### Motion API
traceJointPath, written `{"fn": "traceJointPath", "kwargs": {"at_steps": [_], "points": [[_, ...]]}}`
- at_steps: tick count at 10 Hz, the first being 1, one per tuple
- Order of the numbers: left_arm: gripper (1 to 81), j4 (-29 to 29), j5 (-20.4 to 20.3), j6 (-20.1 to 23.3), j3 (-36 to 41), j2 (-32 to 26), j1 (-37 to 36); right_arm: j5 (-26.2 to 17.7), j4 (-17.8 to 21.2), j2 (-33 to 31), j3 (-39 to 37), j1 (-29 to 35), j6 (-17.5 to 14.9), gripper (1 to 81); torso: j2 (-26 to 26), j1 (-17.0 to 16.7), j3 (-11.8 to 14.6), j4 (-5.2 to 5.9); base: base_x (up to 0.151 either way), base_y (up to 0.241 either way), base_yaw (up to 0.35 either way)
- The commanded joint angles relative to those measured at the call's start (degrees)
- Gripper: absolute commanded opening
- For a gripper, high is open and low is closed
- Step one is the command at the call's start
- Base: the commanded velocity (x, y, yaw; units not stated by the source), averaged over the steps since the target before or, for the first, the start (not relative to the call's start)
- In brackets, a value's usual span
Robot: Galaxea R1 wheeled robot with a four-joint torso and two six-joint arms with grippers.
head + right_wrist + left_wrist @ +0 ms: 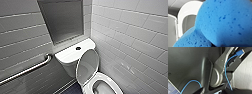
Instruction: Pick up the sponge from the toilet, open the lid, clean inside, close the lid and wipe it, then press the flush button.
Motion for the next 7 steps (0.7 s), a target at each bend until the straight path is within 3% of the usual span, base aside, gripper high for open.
{"fn": "traceJointPath", "kwargs": {"at_steps": [1, 5, 7], "points": [[81.1, 1.49, 1.53, 0.41, 0.89, -0.68, 1.54, -6.74, -0.72, -2.45, 5.49, 0.52, -3.17, 1.0, 0.00, 0.00, 0.00, 0.00, 0.000, 0.000, 0.000], [81.1, 1.48, 1.54, 1.02, 0.89, -0.24, 1.19, -7.27, -0.72, -5.43, 11.29, -1.06, -9.23, 1.0, 0.00, 0.00, 0.00, 0.00, 0.000, 0.000, 0.000], [81.1, 1.48, 1.54, 1.02, 0.72, -0.16, 1.01, -8.39, -0.81, -8.16, 14.02, 1.74, -10.29, 1.0, 0.00, 0.00, 0.00, 0.00, 0.000, 0.000, 0.000]]}}
